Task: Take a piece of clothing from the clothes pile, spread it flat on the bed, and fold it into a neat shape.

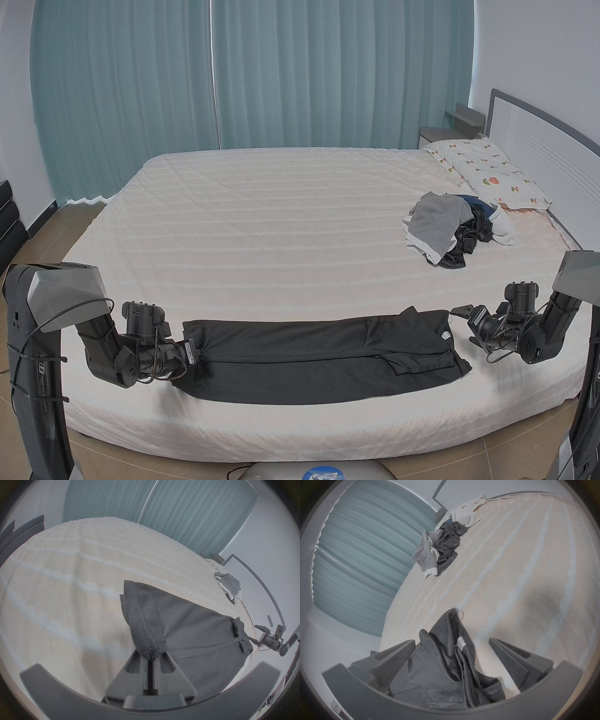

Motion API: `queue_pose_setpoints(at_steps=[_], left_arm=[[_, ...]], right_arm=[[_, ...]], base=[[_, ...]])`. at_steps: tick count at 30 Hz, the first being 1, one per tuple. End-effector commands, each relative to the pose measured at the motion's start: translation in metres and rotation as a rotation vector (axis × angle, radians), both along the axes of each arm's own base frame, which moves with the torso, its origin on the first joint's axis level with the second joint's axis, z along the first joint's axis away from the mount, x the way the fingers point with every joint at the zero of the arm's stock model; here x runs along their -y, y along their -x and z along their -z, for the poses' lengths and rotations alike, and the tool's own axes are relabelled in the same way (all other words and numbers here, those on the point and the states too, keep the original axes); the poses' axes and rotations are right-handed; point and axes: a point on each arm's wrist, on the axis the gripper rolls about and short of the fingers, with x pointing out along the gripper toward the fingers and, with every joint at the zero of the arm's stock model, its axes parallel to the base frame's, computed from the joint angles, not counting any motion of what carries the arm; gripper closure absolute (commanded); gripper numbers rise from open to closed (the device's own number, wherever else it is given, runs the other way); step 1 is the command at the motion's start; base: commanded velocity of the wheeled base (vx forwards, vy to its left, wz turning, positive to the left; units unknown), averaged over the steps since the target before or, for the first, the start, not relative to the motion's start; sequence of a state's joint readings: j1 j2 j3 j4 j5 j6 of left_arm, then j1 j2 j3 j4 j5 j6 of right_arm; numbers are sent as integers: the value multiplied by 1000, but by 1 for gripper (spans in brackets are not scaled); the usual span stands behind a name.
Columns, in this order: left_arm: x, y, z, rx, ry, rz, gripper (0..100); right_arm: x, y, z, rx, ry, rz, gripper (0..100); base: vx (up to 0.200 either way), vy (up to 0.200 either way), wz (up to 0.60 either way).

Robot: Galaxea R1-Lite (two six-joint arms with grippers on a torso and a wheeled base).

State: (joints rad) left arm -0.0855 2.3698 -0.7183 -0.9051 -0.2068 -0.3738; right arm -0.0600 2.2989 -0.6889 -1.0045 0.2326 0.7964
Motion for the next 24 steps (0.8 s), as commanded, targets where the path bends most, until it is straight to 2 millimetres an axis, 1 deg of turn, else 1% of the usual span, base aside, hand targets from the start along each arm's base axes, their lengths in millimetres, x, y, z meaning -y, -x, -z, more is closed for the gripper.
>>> queue_pose_setpoints(at_steps=[1,8,11,12,19,24], left_arm=[[-1,0,-2,7,-2,-4,100],[-1,-1,-2,6,4,-13,100],[-1,-1,-3,6,9,-18,100],[-1,-2,-3,9,9,-18,100],[2,-8,-9,56,19,-25,100],[4,-19,-17,95,28,-98,100]], right_arm=[[0,0,-2,6,-1,2,0],[1,0,-2,5,0,4,0],[1,0,-2,6,-1,3,0],[1,0,-2,6,-1,3,0],[1,0,-2,6,-1,3,0],[1,0,-2,4,-2,4,0]], base=[[0,0,0],[0,0,0],[-200,0,0],[0,0,0],[0,0,0],[0,0,0]])
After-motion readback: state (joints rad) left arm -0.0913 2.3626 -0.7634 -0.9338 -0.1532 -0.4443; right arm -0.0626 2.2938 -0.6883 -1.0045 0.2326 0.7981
